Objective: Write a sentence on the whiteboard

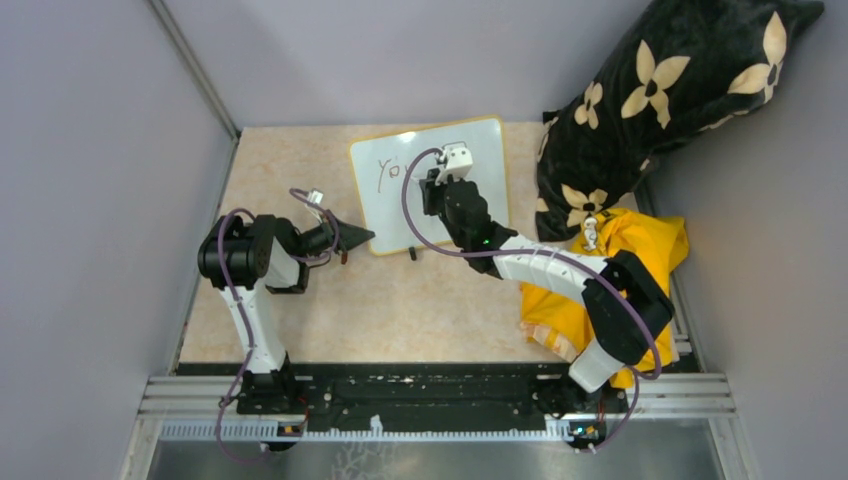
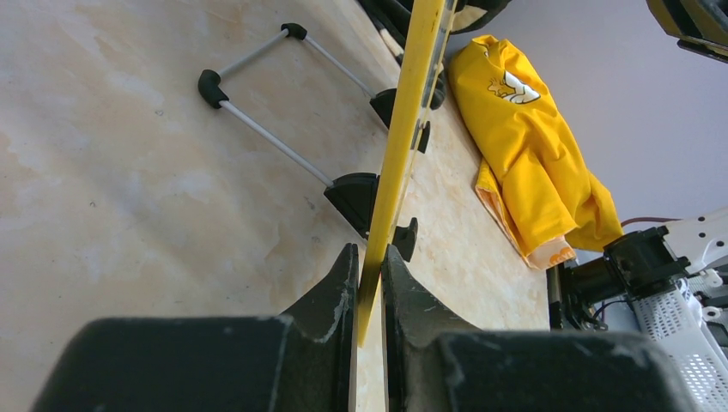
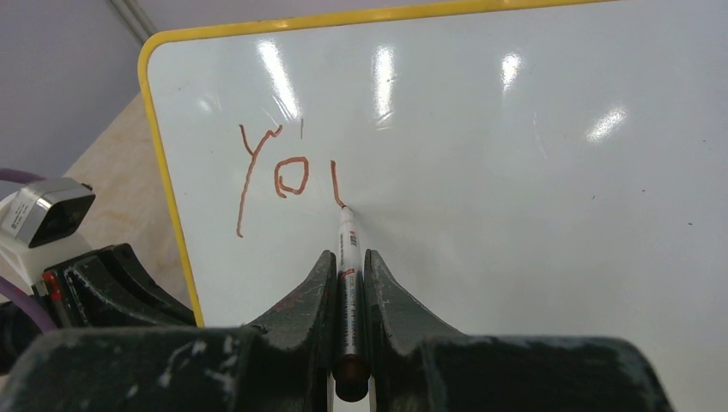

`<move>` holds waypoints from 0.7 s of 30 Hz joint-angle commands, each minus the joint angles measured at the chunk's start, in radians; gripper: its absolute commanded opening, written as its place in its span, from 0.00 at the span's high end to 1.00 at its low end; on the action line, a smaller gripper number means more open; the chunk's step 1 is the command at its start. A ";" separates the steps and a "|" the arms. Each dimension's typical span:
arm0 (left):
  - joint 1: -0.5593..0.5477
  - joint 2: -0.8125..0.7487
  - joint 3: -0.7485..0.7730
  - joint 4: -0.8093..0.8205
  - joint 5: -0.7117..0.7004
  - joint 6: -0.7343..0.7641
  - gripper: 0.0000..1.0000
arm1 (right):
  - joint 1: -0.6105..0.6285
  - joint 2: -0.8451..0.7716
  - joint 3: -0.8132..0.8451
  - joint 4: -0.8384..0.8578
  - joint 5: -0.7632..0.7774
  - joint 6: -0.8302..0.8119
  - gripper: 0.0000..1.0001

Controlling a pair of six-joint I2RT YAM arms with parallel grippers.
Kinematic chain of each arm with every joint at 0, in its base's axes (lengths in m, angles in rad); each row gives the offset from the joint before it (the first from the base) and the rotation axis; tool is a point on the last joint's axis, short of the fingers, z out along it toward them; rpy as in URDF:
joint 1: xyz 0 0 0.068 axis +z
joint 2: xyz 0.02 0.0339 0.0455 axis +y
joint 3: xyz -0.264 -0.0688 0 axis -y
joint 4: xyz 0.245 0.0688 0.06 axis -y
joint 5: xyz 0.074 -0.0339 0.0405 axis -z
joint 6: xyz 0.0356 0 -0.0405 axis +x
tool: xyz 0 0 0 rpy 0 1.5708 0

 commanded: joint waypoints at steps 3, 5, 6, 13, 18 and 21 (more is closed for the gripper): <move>-0.006 0.022 -0.007 0.088 0.007 -0.004 1.00 | -0.031 -0.048 -0.010 -0.025 0.073 -0.007 1.00; -0.006 0.022 -0.006 0.088 0.007 -0.004 1.00 | -0.038 -0.052 -0.010 -0.025 0.072 -0.006 1.00; -0.005 0.022 -0.007 0.088 0.006 -0.004 1.00 | -0.041 -0.053 -0.008 -0.025 0.071 -0.006 1.00; -0.007 0.021 -0.006 0.084 0.008 0.000 1.00 | -0.049 -0.042 0.021 -0.025 0.055 -0.013 1.00; -0.008 0.018 -0.007 0.081 0.008 0.004 1.00 | -0.051 -0.026 0.054 -0.025 0.052 -0.021 1.00; -0.008 0.019 -0.007 0.080 0.008 0.005 1.00 | -0.053 -0.019 0.071 -0.025 0.049 -0.025 1.00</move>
